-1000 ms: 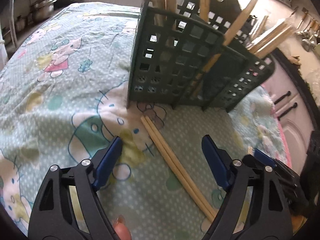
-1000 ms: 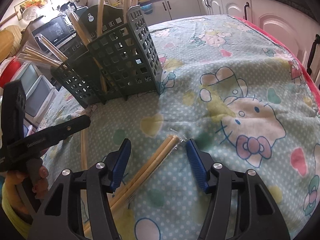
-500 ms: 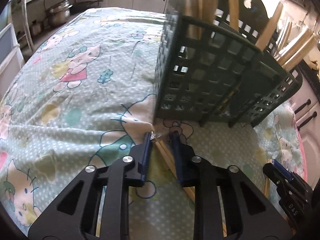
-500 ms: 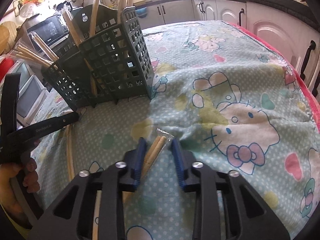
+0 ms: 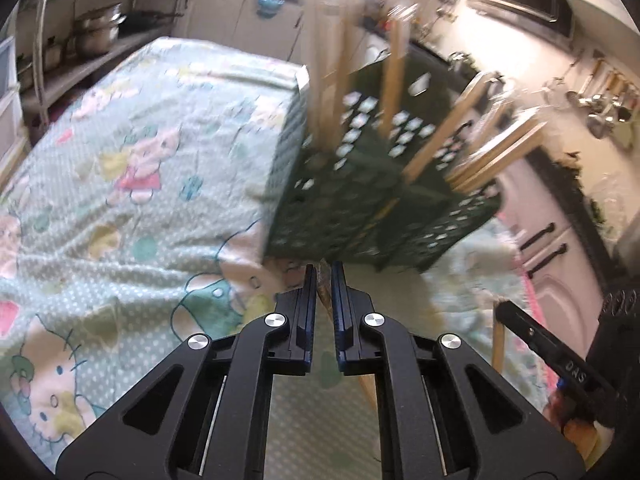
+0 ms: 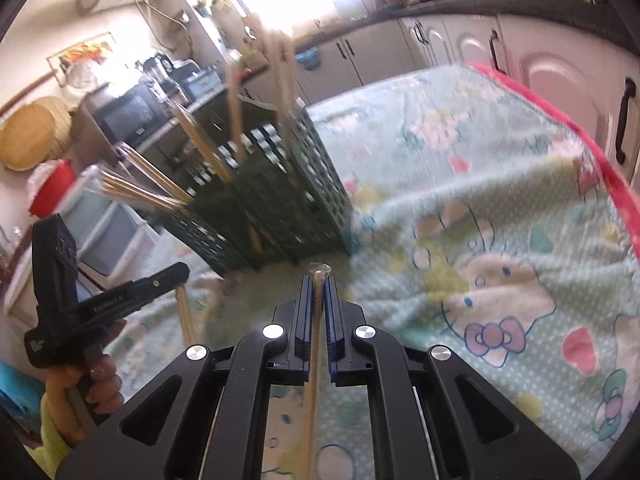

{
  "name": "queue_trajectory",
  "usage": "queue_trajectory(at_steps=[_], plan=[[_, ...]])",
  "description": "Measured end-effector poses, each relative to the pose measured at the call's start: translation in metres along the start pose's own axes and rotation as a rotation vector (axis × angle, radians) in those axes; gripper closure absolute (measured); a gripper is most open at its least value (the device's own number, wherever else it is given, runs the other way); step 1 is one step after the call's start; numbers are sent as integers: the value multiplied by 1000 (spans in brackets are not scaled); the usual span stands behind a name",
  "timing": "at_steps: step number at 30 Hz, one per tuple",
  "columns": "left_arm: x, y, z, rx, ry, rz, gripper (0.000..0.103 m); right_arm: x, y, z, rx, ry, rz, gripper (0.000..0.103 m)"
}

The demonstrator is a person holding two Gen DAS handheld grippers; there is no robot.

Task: Organize utensils
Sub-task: 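Lift the wrapped chopsticks with the left tool and carry them over the caddy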

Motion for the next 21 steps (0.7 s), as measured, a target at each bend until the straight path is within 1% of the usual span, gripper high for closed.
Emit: queue_trajectory(at_steps=[4, 6, 12, 13, 16, 21], plan=[[-29, 18, -12, 40, 49, 45, 99, -23, -11, -15, -18, 51, -28, 97], [-29, 34, -20, 55, 65, 54, 99, -35, -18, -23, -30, 84, -39, 97], [-59, 49, -37, 97, 114, 92, 100, -57, -24, -41, -36, 148, -57, 97], [-50, 63, -37, 106, 119, 93, 100, -61, -25, -44, -37, 158, -60, 97], [-48, 80, -44, 130, 138, 102, 101, -68, -28, -50, -42, 185, -62, 97], [-56, 94, -54, 161, 161, 121, 101, -80, -33, -59, -55, 229, -60, 97]])
Point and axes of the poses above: each gripper's, at about its wrist camera, not at the fingertips, and x roughly the way its jaws point, y to its right, z to its underside, the point moved 9 cm from there along x, roughly the way its jaws point, and after that the axes turned 12 degrees about z, right-handed, at the moved point
